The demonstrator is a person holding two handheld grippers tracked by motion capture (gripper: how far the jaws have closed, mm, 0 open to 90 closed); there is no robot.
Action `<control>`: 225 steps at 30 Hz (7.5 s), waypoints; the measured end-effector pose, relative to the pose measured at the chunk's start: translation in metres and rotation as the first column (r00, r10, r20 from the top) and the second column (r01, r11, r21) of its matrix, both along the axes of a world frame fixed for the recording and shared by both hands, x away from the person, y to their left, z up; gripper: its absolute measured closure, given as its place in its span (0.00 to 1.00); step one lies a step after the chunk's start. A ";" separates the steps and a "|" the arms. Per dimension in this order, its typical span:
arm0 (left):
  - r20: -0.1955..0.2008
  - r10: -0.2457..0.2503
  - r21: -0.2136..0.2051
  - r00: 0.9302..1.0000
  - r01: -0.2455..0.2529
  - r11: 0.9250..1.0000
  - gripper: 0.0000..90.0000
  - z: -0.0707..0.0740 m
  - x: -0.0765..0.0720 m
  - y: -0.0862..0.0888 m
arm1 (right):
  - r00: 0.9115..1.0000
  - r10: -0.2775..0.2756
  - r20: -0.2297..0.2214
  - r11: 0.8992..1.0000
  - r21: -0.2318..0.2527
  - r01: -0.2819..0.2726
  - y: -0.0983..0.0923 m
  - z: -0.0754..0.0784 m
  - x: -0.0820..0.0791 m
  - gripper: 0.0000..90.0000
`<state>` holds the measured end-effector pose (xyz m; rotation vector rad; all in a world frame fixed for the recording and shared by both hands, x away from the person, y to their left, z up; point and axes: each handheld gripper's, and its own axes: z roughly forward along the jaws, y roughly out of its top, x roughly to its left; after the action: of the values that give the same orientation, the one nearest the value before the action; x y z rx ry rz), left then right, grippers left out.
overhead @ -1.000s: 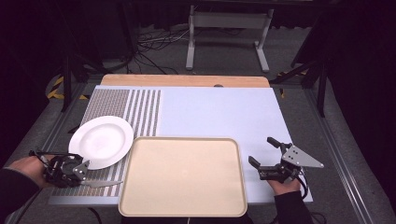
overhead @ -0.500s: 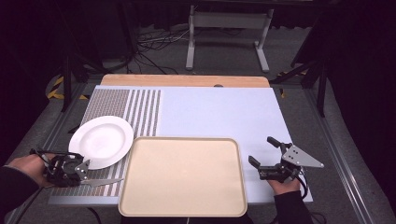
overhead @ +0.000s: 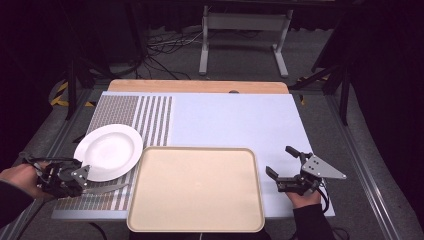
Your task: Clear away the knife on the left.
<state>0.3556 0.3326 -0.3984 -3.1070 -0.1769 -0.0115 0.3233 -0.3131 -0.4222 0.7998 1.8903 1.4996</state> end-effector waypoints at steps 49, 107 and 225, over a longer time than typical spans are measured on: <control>-0.186 0.483 -0.432 0.856 -0.512 0.742 0.89 0.060 0.009 -0.057 | 1.000 0.008 0.000 1.000 0.006 -0.008 -0.002 0.000 0.000 0.03; -0.388 0.512 -0.288 0.766 -0.628 0.723 0.89 -0.004 0.010 -0.154 | 1.000 0.016 -0.002 1.000 0.009 -0.016 -0.002 0.002 -0.001 0.03; -0.120 0.264 -0.456 0.957 -0.289 0.842 1.00 -0.035 0.027 -0.216 | 1.000 0.021 -0.006 1.000 0.012 -0.021 -0.004 0.000 0.000 0.03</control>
<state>0.3827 0.1171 -0.4333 -3.5169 -0.7343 0.1427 0.3230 -0.3167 -0.4218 0.7930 1.9012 1.5234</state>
